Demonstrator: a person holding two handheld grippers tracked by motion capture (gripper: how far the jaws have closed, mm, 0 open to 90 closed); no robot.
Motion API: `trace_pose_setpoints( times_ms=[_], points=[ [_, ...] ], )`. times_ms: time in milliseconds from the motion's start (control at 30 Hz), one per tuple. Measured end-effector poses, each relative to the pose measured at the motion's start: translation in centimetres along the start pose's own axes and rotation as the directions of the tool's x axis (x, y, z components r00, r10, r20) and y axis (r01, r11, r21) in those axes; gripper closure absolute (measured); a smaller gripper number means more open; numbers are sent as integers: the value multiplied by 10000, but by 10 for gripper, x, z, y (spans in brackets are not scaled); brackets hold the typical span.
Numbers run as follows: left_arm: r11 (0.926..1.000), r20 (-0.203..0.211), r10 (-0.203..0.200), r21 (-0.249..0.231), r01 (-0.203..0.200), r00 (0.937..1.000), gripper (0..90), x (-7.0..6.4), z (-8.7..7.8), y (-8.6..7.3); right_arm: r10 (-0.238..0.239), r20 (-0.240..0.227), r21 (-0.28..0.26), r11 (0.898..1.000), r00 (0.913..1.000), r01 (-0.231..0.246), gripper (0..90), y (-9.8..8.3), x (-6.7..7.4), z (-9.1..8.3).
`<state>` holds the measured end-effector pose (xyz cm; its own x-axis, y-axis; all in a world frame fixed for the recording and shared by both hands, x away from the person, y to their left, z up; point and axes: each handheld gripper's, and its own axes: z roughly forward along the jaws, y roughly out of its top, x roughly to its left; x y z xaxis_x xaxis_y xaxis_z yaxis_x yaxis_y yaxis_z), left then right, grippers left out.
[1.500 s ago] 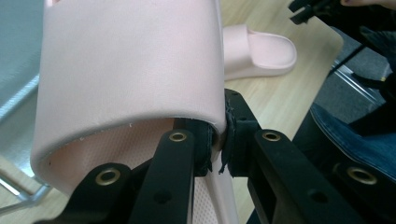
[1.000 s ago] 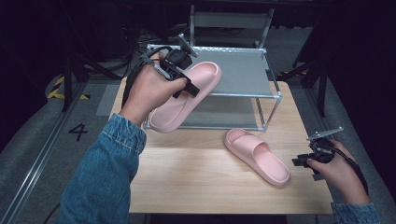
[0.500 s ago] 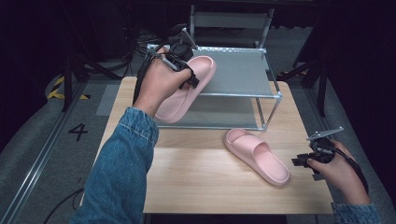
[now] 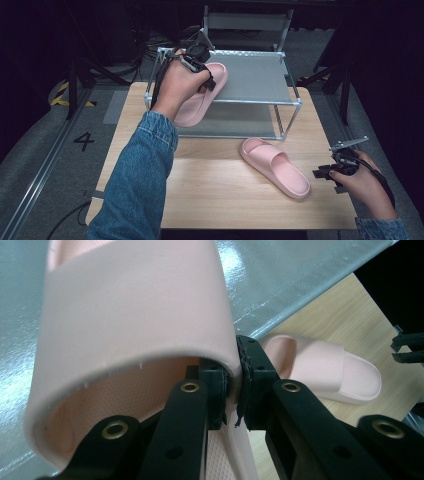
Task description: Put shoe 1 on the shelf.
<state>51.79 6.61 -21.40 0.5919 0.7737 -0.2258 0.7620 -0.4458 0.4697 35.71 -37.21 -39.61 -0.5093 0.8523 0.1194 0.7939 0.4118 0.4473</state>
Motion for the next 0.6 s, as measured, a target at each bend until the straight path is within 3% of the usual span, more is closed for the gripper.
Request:
trace_pose_setpoints(
  times_ms=[67, 233, 300, 367, 467, 600],
  points=[
    [9999, -9, -9, 123, 9, 10000, 830, -1, 3, 0, -23, -30, 28, 10000, 10000, 23, 637, 0, 0, -1],
    [10000, 208, -61, -77, 62, 9998, 801, 0, 6, -1, -42, -19, 13, 10000, 10000, 42, 636, -1, 1, -2],
    [9996, 379, -3, -297, 14, 9993, 708, 0, 4, -4, -51, -32, 5, 10000, 10000, 51, 635, -1, 1, -2],
    [9992, 244, 214, -344, -206, 9995, 632, -2, 1, -6, -42, -9, 6, 10000, 10000, 42, 632, -1, 1, -2],
    [9964, -260, 611, -579, -625, 9978, 588, -8, -9, -13, -40, -55, 3, 10000, 10000, 40, 627, 0, 2, -1],
    [9919, -82, 989, -793, -992, 9951, 582, -11, -21, -25, -102, -84, -1, 9999, 9999, 102, 626, 3, 3, 0]
  ],
)
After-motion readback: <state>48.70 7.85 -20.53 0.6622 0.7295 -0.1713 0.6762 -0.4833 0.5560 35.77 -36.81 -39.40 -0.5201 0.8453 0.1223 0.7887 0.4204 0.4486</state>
